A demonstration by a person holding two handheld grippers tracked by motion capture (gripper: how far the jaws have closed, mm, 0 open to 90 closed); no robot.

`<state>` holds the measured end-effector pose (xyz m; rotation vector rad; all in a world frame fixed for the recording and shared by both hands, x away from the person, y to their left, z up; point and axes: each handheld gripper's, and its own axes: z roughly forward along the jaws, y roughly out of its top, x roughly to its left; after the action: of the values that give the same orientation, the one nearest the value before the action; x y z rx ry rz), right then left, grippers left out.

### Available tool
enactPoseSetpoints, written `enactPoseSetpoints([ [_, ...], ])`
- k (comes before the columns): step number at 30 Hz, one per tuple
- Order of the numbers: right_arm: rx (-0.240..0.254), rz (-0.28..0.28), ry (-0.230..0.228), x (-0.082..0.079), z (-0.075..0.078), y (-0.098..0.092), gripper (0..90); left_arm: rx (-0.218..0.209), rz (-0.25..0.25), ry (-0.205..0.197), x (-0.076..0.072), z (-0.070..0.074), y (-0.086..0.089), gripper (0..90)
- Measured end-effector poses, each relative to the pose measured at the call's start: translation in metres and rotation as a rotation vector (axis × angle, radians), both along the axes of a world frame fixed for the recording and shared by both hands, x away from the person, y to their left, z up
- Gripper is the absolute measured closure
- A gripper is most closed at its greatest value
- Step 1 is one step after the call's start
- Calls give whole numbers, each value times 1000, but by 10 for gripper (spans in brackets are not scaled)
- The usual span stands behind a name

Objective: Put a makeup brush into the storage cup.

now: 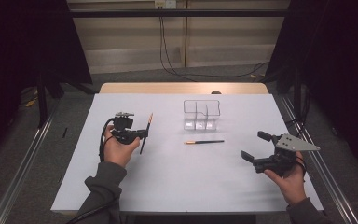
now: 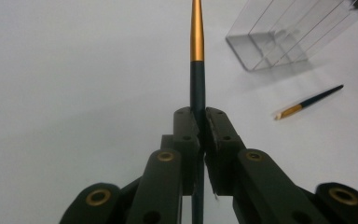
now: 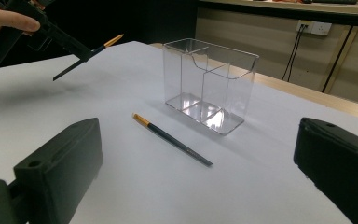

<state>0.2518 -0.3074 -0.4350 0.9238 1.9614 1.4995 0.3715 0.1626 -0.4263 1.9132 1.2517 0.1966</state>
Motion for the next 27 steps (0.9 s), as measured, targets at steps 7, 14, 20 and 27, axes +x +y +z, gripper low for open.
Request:
enactPoseSetpoints([
  [7,3,7,2,1,-1,0,5,-62,-8,-97,-5,1,3,839],
  [14,5,6,5,1,-1,1,5,-135,-9,-172,-10,-3,2,839],
  [20,6,2,2,1,-1,0,4,-163,-40,-278,-16,-3,-2,839],
  [27,2,2,3,0,-1,1,4,-190,-35,-309,-19,-2,-5,839],
])
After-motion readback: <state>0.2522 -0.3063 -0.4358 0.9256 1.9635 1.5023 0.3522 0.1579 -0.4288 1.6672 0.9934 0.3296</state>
